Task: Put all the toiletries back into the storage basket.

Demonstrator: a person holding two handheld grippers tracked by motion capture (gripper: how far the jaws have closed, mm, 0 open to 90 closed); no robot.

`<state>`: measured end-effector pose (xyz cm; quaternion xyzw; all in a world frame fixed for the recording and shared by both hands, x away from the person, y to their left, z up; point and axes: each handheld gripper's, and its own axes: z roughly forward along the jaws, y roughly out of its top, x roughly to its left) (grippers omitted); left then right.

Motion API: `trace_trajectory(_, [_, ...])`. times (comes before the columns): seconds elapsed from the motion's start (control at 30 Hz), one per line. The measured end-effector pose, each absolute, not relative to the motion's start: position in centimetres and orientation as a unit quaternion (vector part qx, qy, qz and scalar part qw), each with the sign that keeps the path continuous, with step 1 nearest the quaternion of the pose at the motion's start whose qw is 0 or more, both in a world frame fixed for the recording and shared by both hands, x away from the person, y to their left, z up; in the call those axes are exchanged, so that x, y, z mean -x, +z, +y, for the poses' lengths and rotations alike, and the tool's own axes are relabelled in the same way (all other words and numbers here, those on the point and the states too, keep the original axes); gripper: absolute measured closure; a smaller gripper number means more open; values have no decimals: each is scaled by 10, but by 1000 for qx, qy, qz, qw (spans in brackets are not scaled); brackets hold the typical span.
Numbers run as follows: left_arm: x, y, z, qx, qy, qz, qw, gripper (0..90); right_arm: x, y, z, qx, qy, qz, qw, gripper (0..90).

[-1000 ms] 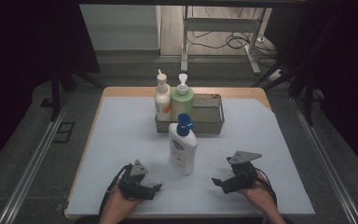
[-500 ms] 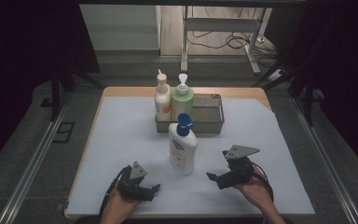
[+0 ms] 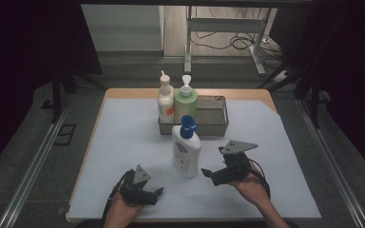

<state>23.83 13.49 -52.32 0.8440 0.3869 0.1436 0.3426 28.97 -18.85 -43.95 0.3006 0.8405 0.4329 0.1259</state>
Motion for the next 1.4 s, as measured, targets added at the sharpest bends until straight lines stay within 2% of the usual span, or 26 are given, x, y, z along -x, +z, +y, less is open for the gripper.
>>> trace_trajectory(0.87, [-239,-524,136,-844,140,387,344,120,-307,-412,-130,-295,449,832,138,74])
trace_trajectory(1.03, [-239,-524,136,-844,141,387,344,120,-311,-412,-118,-298,446,831,145,136])
trace_trajectory(1.13, [-238,-524,136,-843,140,388,345,120,-312,-412,-116,-301,449,828,149,139])
trace_trajectory(1.37, [-238,-524,136,-843,141,388,345,120,-312,-411,-108,-305,455,824,148,294])
trace_trajectory(1.4, [-238,-524,136,-843,141,388,345,120,-312,-411,-108,-305,455,824,148,294])
